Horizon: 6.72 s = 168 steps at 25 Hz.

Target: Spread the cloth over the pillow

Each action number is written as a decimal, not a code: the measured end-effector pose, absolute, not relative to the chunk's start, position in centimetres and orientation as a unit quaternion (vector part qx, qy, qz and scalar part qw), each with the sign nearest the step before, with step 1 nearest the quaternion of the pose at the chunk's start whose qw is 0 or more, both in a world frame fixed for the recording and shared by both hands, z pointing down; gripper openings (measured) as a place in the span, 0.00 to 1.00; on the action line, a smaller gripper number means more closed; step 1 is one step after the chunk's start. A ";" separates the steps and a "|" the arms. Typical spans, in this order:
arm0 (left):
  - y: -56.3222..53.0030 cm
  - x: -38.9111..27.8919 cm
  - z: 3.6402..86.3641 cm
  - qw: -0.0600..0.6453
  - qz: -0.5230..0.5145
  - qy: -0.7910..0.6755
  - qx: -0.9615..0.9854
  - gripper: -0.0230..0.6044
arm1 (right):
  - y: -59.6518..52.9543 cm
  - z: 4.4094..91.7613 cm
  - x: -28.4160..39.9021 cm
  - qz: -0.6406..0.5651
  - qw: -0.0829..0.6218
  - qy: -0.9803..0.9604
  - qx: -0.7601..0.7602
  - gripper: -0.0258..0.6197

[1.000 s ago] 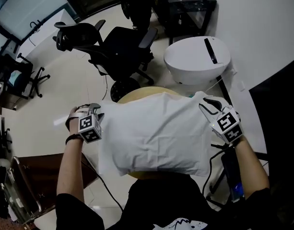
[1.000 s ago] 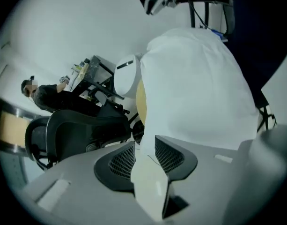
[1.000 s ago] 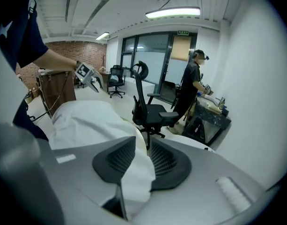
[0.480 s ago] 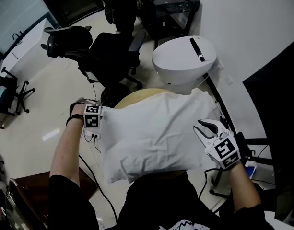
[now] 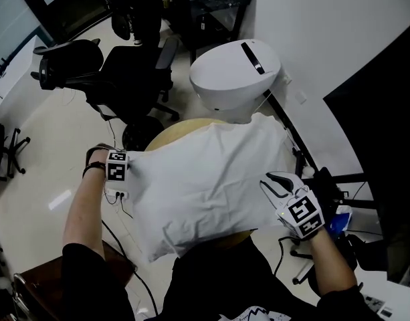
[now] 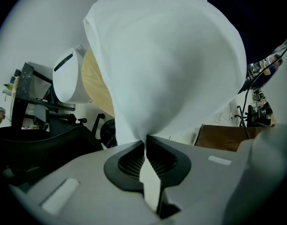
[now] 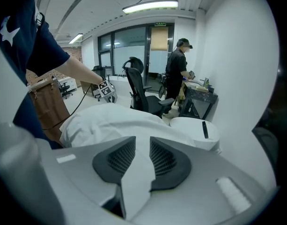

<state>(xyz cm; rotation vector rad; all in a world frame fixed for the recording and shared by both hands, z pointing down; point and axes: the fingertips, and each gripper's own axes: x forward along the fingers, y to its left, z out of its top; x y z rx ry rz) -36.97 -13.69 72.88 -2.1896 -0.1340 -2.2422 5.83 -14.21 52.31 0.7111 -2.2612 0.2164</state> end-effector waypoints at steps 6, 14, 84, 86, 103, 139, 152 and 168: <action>-13.9 -37.7 72.1 0.006 -0.709 -0.012 -0.705 0.04 | -14.6 53.2 5.8 0.091 0.378 -0.876 0.286 0.21; -14.8 -41.8 68.8 0.008 -0.719 0.044 -0.694 0.04 | -15.7 55.2 6.0 0.093 0.407 -0.862 0.289 0.21; -13.4 -41.9 70.6 -0.069 -0.731 0.156 -0.661 0.04 | -38.0 71.4 24.3 0.574 0.217 -0.698 0.369 0.06; -13.1 -41.7 71.0 -0.072 -0.730 0.154 -0.661 0.04 | -38.0 71.4 24.4 0.572 0.217 -0.698 0.373 0.06; -11.9 -39.4 64.5 0.005 -0.685 0.216 -0.695 0.29 | -34.2 59.0 22.8 0.358 0.236 -0.809 0.402 0.21; 13.8 -25.9 67.7 -0.225 -0.550 0.469 -0.653 0.30 | -4.8 67.5 20.0 0.032 0.523 -0.815 0.249 0.36; 15.2 -25.9 66.7 -0.216 -0.563 0.457 -0.654 0.04 | -4.9 66.0 21.2 0.009 0.518 -0.809 0.276 0.06; 17.3 -26.6 67.0 -0.226 -0.583 0.454 -0.635 0.04 | -4.9 65.4 22.6 0.016 0.510 -0.812 0.284 0.05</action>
